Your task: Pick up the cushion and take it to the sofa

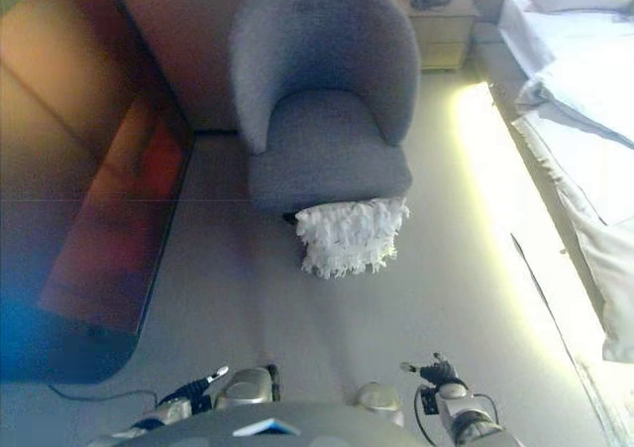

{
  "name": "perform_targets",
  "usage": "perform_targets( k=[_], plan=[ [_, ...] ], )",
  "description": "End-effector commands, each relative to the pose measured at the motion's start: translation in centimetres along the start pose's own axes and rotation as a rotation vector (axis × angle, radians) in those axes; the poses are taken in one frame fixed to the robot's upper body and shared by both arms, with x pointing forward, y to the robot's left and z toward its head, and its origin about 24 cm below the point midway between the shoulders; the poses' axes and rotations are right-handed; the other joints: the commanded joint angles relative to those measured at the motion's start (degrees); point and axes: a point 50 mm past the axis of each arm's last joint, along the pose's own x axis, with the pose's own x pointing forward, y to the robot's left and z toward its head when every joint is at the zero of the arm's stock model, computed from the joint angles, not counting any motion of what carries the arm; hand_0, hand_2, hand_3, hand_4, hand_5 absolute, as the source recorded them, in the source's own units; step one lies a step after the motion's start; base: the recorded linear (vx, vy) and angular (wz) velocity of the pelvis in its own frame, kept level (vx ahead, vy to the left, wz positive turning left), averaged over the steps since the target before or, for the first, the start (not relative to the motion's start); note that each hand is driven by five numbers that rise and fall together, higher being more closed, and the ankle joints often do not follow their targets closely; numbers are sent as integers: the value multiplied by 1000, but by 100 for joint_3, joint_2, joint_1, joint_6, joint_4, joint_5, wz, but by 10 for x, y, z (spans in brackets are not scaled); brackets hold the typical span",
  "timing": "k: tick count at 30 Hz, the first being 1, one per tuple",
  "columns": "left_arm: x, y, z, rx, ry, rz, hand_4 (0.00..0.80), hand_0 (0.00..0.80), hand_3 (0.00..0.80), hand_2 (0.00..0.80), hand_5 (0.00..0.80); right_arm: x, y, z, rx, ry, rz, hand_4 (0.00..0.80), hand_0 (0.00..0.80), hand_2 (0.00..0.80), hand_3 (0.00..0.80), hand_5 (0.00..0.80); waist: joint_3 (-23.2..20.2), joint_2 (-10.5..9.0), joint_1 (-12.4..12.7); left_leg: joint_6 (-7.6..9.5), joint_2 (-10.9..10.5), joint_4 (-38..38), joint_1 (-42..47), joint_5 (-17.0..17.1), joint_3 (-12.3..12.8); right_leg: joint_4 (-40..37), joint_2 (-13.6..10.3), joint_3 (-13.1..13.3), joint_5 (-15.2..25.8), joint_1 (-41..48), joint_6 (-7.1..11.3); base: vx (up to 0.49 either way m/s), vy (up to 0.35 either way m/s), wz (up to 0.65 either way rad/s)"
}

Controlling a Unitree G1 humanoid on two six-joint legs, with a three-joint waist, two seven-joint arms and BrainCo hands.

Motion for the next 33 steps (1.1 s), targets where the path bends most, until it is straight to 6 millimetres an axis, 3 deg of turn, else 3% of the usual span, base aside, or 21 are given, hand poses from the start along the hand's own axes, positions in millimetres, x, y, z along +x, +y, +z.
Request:
perform_targets(
  k=[1,4,9,11,15,16,19,20,21,22,23,24,26,27,29,33],
  plan=[
    [0,-5,3,28,-1,-25,0,0,0,0,0,3,-8,17,36,-12,-20,0,0,0,0,0,391,203,409,-260,28,-497,-193,530,-427,-943,252,41,689,313,-151,296,27,23],
    [0,-5,-7,44,37,-32,0,0,0,0,0,2,-7,16,46,-1,-18,0,0,0,0,0,430,235,601,-383,122,-645,-564,955,-611,-915,334,33,408,599,-262,408,36,20],
    [-1,-3,-20,17,69,-36,0,0,0,0,0,2,-4,5,52,61,-25,0,0,0,0,0,412,318,604,-523,423,-756,-735,1078,-567,-517,434,288,-244,957,-395,581,37,3],
    [-1,-3,-20,-13,75,-41,0,0,0,0,0,1,-3,2,37,73,-25,0,0,0,0,0,419,359,567,-486,528,-689,-726,956,-467,-217,355,351,-481,1000,-377,586,103,-20],
    [0,1,-9,-59,68,-30,0,0,0,0,0,0,4,-5,78,68,-41,0,0,0,0,0,428,250,430,-143,388,295,-875,267,-480,654,-187,522,-775,958,-9,584,138,-38],
    [1,5,-4,-59,47,-26,0,0,0,0,0,-1,6,-8,65,59,-18,0,0,0,0,0,367,170,426,56,304,740,-1117,102,-373,834,-291,567,-649,1064,123,568,74,-36],
    [1,11,12,3,-33,-50,0,0,0,0,0,-3,11,-9,-31,-22,42,0,0,0,0,0,222,-90,413,465,-79,974,-1134,-239,-279,1707,-618,834,446,837,338,486,65,-28],
    [1,12,19,59,-56,-58,0,0,0,0,0,-3,12,-3,-20,-59,32,0,0,0,0,0,158,-85,381,644,-195,930,-1006,-358,-296,2434,-643,989,805,458,331,421,72,-84],
    [1,12,22,68,-64,-59,0,0,0,0,0,-3,11,2,-18,-75,26,0,0,0,0,0,127,-65,356,706,-236,866,-914,-381,-291,2623,-622,1078,912,257,287,424,47,-78],
    [1,12,25,52,-69,-50,0,0,0,0,0,-2,9,9,-30,-93,23,0,0,0,0,0,107,-31,276,778,-289,753,-780,-385,-304,2509,-402,1189,831,56,201,361,-11,-57],
    [1,11,29,39,-69,-42,0,0,0,0,0,-1,9,13,-15,-103,24,0,0,0,0,0,107,-22,191,804,-356,697,-698,-386,-354,2201,-131,1238,678,-72,142,354,-37,-44],
    [1,10,32,32,-70,-37,0,0,0,0,0,-1,9,14,2,-103,28,0,0,0,0,0,111,-14,136,804,-412,674,-638,-400,-374,2007,-18,1208,626,-176,98,351,-56,-55],
    [1,9,39,6,-67,-25,0,0,0,0,0,0,5,20,17,-111,29,0,0,0,0,0,146,64,60,773,-500,525,-335,-467,-278,1539,-164,843,782,-499,5,361,-84,-69],
    [1,10,40,0,-59,-20,0,0,0,0,0,1,3,22,9,-117,24,0,0,0,0,0,173,87,-5,749,-548,446,-142,-594,-265,1246,-189,805,744,-656,32,385,-140,-65],
    [1,8,40,1,-40,-16,0,0,0,0,0,1,0,21,38,-106,31,0,0,0,0,0,258,111,-159,762,-616,409,85,-736,-186,463,-167,832,974,-882,41,400,-164,-52],
    [1,7,27,20,8,-38,0,0,0,0,0,0,-6,14,100,-109,30,0,0,0,0,0,319,36,-460,765,-737,581,387,-1117,-108,-706,-676,1171,2043,-1190,326,415,-243,21]
  ],
)
